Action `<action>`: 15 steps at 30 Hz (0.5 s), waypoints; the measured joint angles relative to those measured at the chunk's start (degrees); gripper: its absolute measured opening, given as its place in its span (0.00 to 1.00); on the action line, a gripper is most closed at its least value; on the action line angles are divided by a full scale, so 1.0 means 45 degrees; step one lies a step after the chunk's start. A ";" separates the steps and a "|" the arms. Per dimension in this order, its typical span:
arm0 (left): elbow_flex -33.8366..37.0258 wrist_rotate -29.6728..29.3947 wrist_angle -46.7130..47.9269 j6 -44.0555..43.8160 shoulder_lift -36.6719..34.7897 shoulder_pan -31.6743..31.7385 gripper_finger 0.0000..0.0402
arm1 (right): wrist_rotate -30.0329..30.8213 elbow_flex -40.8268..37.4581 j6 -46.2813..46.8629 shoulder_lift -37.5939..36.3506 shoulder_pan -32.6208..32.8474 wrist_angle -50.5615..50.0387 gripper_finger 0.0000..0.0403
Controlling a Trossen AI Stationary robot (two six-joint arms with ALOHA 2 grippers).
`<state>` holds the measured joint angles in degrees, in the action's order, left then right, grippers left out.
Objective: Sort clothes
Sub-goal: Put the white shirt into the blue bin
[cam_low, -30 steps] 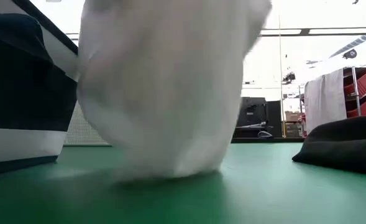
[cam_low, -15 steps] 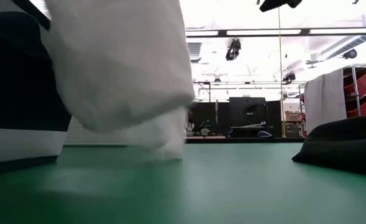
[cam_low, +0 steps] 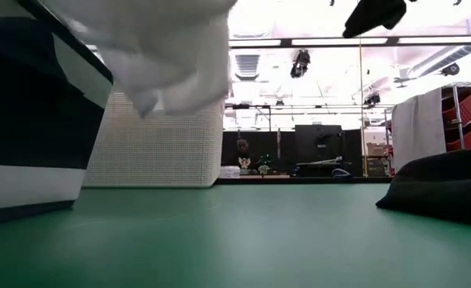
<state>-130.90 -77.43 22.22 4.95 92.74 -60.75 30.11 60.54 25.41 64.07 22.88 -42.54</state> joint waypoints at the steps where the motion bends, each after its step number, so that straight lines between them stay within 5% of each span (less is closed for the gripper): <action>1: -0.0125 -0.0491 -0.0039 0.0090 0.0052 -0.0139 0.00 | 0.0001 -0.0073 0.0138 -0.0005 0.0004 0.0009 0.30; 6: -0.0885 -0.2722 -0.0123 0.0099 0.0330 -0.1271 0.00 | -0.0008 -0.0522 0.0600 -0.0011 0.0107 0.0012 0.25; 15: -0.0901 -0.2856 -0.1842 0.0711 0.0233 -0.3178 0.00 | -0.0097 -0.1205 0.0922 -0.0010 0.0203 0.0880 0.18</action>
<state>-134.96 -90.28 13.93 8.15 93.79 -75.05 29.67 55.11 29.56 64.03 23.79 -38.58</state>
